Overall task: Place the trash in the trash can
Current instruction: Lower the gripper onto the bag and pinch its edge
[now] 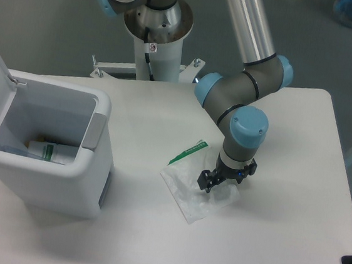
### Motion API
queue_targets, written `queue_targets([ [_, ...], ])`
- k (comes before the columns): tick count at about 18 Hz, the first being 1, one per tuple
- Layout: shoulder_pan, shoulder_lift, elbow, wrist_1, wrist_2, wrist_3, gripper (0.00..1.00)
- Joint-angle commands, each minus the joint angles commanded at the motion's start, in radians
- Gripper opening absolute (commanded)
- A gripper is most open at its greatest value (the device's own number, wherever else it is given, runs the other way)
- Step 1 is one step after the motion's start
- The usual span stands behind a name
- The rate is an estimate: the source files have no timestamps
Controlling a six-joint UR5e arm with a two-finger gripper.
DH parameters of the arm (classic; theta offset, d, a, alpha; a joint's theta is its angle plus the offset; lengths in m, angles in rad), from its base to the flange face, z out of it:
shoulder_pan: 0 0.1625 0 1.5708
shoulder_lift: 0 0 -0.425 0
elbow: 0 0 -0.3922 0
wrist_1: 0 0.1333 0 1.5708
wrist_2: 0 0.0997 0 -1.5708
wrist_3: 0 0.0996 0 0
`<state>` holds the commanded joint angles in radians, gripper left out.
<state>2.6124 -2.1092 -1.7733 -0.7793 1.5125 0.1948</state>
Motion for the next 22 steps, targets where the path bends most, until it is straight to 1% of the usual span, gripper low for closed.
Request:
queue_targets([
  [12, 0.0, 0.002, 0.0, 0.002, 0.0, 0.003, 1.0],
  [20, -0.002, 0.002, 0.0, 0.003, 0.0, 0.003, 0.96],
  [22, -0.002, 0.0, 0.0, 0.005, 0.0, 0.003, 0.94],
])
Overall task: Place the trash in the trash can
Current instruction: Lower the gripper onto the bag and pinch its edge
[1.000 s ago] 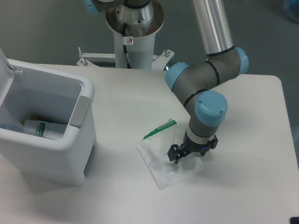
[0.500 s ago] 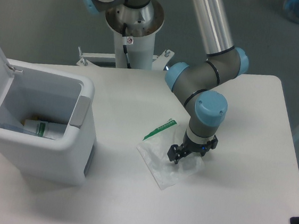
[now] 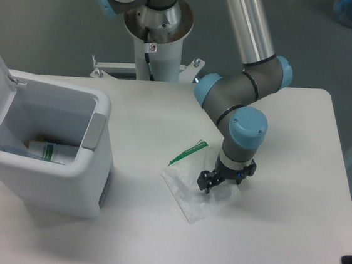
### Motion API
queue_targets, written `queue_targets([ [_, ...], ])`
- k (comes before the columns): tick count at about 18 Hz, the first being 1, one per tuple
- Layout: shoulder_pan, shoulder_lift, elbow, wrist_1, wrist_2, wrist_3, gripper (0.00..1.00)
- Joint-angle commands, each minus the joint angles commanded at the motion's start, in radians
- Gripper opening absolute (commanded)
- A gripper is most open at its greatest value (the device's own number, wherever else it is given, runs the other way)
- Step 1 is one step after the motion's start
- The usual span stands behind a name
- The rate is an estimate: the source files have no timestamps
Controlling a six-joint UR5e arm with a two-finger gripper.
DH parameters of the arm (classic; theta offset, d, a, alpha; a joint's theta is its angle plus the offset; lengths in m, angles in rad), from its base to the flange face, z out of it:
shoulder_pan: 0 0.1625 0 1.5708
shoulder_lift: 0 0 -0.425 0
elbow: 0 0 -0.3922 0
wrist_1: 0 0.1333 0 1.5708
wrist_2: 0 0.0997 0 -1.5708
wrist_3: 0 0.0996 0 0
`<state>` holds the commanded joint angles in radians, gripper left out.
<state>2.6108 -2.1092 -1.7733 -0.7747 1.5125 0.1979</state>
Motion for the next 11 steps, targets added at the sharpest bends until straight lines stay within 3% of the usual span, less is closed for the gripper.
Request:
queue_targets([
  [11, 0.0, 0.002, 0.0, 0.006, 0.0, -0.002, 0.88],
])
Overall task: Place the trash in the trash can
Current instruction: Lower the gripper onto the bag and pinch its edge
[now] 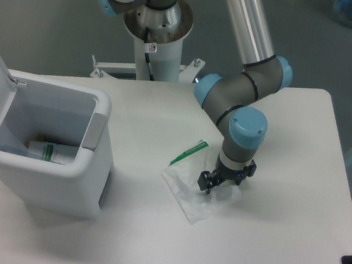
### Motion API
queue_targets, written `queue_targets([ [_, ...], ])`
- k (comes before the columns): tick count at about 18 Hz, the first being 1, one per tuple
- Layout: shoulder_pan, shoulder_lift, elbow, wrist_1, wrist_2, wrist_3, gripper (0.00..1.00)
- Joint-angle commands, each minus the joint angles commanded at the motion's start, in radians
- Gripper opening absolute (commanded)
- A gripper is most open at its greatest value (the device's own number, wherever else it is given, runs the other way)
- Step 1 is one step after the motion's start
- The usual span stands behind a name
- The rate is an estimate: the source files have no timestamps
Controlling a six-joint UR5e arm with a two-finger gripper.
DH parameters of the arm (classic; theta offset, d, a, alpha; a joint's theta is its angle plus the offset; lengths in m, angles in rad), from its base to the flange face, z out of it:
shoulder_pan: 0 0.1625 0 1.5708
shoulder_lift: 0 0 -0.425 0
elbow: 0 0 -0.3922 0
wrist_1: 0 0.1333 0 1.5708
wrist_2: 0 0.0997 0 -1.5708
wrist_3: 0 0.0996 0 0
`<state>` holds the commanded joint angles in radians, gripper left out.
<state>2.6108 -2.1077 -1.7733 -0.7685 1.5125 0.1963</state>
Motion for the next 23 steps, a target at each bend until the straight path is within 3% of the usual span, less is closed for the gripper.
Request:
queue_targets([
  [8, 0.0, 0.008, -0.005, 0.0, 0.0, 0.002, 0.81],
  [13, -0.002, 0.011, -0.008, 0.0, 0.0, 0.003, 0.7],
  [19, -0.003, 0.012, -0.012, -0.002, 0.0, 0.002, 0.48],
  [20, -0.005, 0.014, -0.012, -0.002, 0.0, 0.0, 0.39],
  [22, -0.005, 0.02, -0.012, -0.003, -0.002, 0.0, 0.34],
  [23, -0.006, 0.028, -0.012, -0.003, -0.002, -0.002, 0.26],
])
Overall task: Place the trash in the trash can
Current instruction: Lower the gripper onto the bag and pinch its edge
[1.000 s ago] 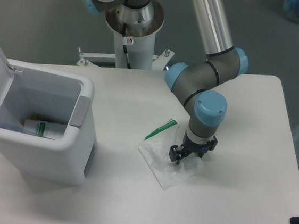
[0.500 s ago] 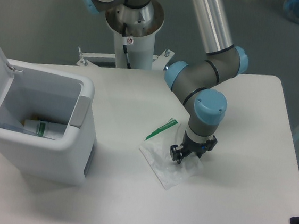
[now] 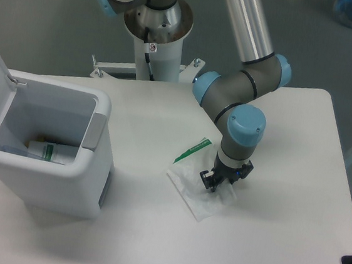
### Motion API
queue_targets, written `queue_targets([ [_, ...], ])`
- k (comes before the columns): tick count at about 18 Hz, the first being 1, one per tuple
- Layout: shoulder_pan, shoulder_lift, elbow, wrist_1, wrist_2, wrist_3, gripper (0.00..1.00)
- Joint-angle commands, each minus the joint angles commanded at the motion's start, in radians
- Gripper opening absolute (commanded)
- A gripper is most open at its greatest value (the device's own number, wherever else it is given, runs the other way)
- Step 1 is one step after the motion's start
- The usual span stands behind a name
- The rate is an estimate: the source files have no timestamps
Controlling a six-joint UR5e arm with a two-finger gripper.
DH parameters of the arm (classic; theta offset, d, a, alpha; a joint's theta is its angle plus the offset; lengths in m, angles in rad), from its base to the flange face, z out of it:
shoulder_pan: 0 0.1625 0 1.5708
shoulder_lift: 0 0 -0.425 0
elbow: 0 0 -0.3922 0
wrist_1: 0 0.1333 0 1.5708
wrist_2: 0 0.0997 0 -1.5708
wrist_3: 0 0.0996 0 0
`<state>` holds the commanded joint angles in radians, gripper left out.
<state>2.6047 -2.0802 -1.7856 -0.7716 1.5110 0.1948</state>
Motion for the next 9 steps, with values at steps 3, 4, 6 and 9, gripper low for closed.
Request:
queue_targets([
  [3, 0.0, 0.009, 0.0, -0.002, 0.0, 0.0, 0.1],
  [4, 0.002, 0.024, 0.0, -0.009, 0.0, 0.0, 0.06],
  [6, 0.002, 0.07, -0.002, -0.015, -0.003, 0.0, 0.0],
  [9, 0.003, 0.104, 0.002, -0.015, -0.023, -0.002, 0.0],
])
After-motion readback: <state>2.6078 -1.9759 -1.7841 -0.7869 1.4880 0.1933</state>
